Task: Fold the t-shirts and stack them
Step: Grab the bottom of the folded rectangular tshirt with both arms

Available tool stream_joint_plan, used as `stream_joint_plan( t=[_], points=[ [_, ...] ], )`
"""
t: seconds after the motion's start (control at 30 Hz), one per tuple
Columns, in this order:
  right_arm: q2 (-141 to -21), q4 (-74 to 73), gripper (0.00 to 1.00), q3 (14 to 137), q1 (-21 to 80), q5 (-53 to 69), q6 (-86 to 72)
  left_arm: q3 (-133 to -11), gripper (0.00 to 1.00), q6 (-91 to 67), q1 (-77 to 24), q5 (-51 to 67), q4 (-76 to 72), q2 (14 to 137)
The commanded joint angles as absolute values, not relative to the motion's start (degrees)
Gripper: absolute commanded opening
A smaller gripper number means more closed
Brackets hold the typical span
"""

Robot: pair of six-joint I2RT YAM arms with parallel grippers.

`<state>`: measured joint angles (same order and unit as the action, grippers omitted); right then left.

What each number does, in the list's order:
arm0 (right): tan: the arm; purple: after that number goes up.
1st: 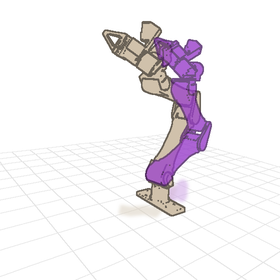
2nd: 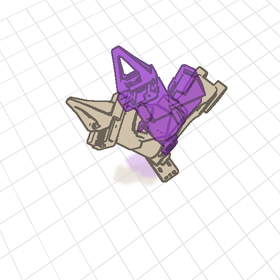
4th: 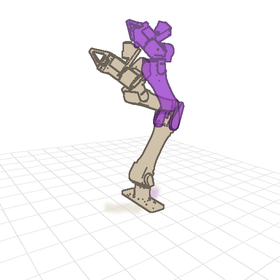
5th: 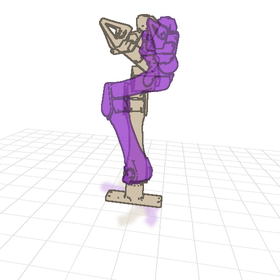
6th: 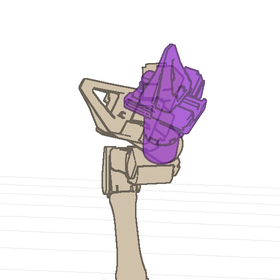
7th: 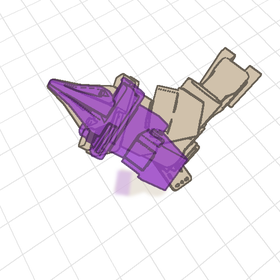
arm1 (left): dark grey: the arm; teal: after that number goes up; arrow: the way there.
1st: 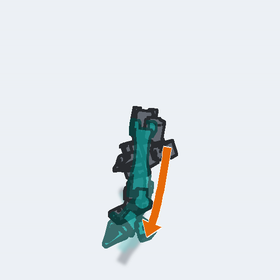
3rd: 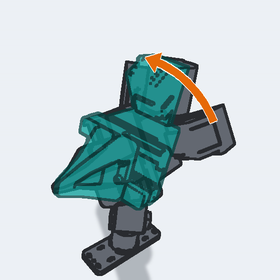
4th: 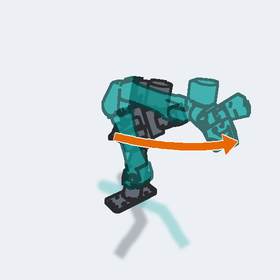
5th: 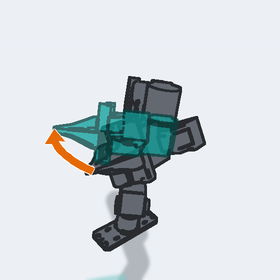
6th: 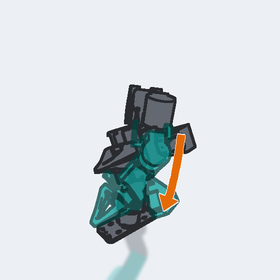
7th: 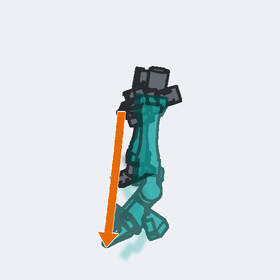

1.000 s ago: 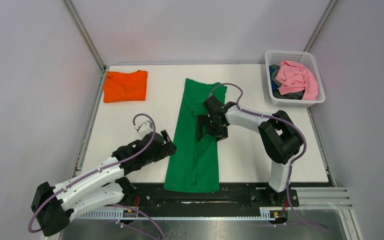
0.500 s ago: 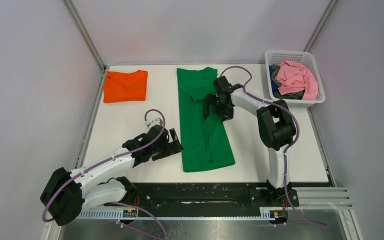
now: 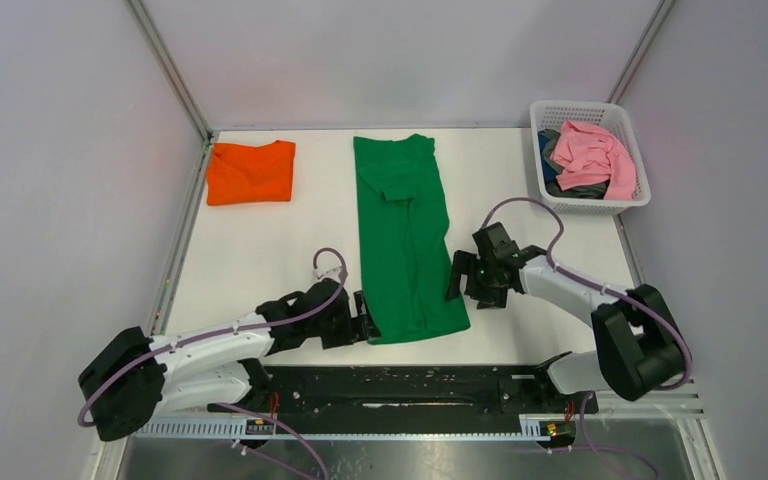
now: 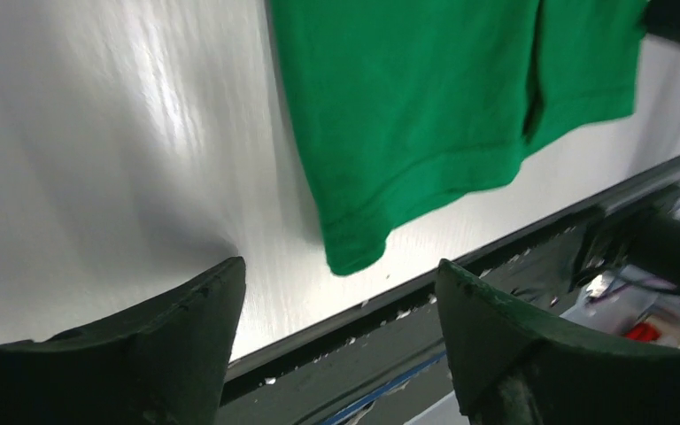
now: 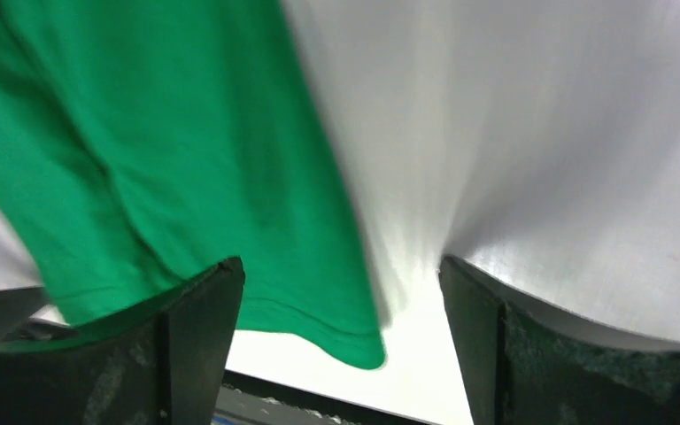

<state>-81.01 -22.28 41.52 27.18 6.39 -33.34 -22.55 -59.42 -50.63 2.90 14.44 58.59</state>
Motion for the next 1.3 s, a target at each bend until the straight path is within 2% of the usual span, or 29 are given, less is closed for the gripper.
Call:
stream_joint_plan(
  t=[0.0, 0.27, 0.47, 0.57, 0.63, 0.8, 1.1, 1.27],
  points=[
    [-75.5, -17.2, 0.86, 34.5, 27.6, 12.5, -37.2, -22.1, 0.73, -63.2, -54.2, 2.6, 11.5, 62.4],
    [-71.1, -15.5, 0.67, 25.9, 27.7, 15.0, -37.5, -23.1, 0.41, -65.8, -56.8, 0.2, 10.6, 69.3],
    [-71.6, -14.6, 0.51, 23.6, 27.8, 16.3, -37.3, -25.3, 0.33, -65.1, -56.8, -5.5, 12.9, 72.2],
    [-70.8, -14.6, 0.45, 22.2, 27.8, 16.7, -37.8, -26.1, 0.19, -65.0, -56.8, -6.7, 13.9, 73.1],
    [-70.1, -15.3, 0.37, 21.7, 27.9, 16.9, -38.0, -25.8, 0.00, -65.0, -56.8, -6.9, 13.8, 73.3],
    [-67.2, -18.5, 0.12, 20.9, 30.4, 18.2, -38.0, -23.0, 0.00, -63.8, -57.4, -2.2, 12.9, 72.1],
    [-55.9, -25.9, 0.04, 17.7, 44.0, 18.6, -46.5, -13.9, 0.00, -72.5, -65.4, 1.5, 15.8, 56.0],
    [-46.7, -25.7, 0.03, 16.8, 46.0, 20.3, -49.8, -13.6, 0.00, -74.5, -68.6, 0.4, 14.9, 48.1]
  ],
)
